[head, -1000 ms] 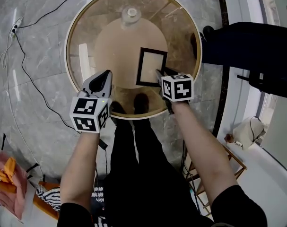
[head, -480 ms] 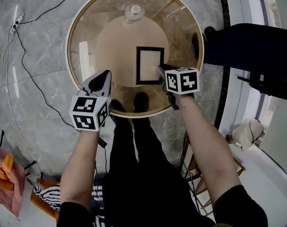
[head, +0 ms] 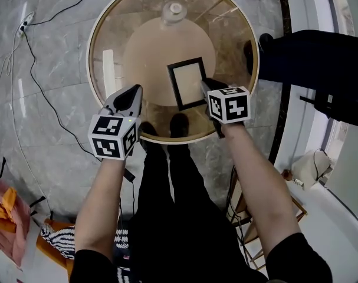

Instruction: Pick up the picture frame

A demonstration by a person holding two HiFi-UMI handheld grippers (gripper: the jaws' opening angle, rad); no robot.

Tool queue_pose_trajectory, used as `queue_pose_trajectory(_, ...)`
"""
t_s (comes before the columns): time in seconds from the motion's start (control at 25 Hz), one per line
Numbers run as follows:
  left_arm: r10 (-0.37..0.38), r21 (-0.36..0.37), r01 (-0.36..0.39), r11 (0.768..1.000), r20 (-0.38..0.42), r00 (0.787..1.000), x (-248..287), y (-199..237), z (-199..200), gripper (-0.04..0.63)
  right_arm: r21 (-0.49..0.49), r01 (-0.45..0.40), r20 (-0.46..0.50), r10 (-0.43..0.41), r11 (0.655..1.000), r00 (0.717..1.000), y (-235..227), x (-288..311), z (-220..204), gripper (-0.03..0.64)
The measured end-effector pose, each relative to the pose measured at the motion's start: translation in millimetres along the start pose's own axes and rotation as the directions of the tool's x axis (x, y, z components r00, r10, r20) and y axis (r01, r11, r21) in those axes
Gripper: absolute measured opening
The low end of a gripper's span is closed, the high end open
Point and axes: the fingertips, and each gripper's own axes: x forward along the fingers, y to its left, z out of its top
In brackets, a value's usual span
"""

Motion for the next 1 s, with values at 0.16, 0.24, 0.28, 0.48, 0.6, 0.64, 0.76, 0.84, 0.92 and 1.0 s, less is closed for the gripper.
queue_pose_trajectory(0.16, -0.039, -0.033, 0.039, 0.999, -0.014, 0.999, 5.3, -7.6, -5.7, 0.011, -0.020, -0.016, 0.030, 0.017, 1.000, 0.999, 5.5, -5.7, 1.6, 0.069)
queue_pose_trajectory(0.24, -0.083, -0.048, 0.082, 0.995, -0.021, 0.996, 10.1, -14.2, -5.1, 0.039, -0.023, -0.028, 0.049, 0.029, 0.999, 0.998, 9.5, -9.0, 4.6, 0.069)
queue_pose_trajectory(0.28, -0.105, -0.051, 0.103, 0.993, -0.023, 0.994, 12.8, -17.1, -3.8, 0.076, -0.023, -0.038, 0.058, 0.039, 0.999, 0.998, 12.4, -10.0, 6.3, 0.067)
queue_pose_trajectory(0.48, -0.171, -0.067, 0.169, 0.983, -0.017, 0.985, 25.5, -24.5, 4.1, 0.156, -0.044, -0.103, 0.109, 0.107, 0.994, 0.988, 29.3, -14.9, 15.0, 0.067)
queue_pose_trajectory(0.6, -0.191, -0.076, 0.190, 0.979, 0.000, 0.982, 28.0, -25.6, 12.0, 0.187, -0.057, -0.129, 0.139, 0.136, 0.990, 0.981, 36.3, -21.4, 23.4, 0.067)
queue_pose_trajectory(0.64, -0.196, -0.078, 0.195, 0.978, 0.007, 0.981, 27.0, -25.1, 15.3, 0.193, -0.059, -0.136, 0.151, 0.143, 0.989, 0.978, 38.5, -24.0, 26.8, 0.067)
queue_pose_trajectory(0.76, -0.221, -0.102, 0.224, 0.969, 0.039, 0.974, 18.8, -25.2, 28.6, 0.212, -0.068, -0.159, 0.193, 0.169, 0.985, 0.966, 46.2, -36.1, 38.8, 0.067)
queue_pose_trajectory(0.84, -0.240, -0.110, 0.246, 0.963, 0.063, 0.969, 11.9, -26.8, 40.7, 0.224, -0.078, -0.175, 0.220, 0.188, 0.982, 0.957, 51.4, -46.5, 46.7, 0.067)
queue_pose_trajectory(0.92, -0.253, -0.096, 0.260, 0.961, 0.075, 0.965, 7.4, -28.8, 51.6, 0.229, -0.091, -0.193, 0.244, 0.209, 0.977, 0.947, 56.7, -56.3, 53.5, 0.067)
queue_pose_trajectory(1.0, -0.266, -0.084, 0.272, 0.959, 0.075, 0.961, 7.1, -30.8, 57.7, 0.230, -0.109, -0.213, 0.267, 0.235, 0.971, 0.935, 62.7, -63.1, 59.2, 0.067)
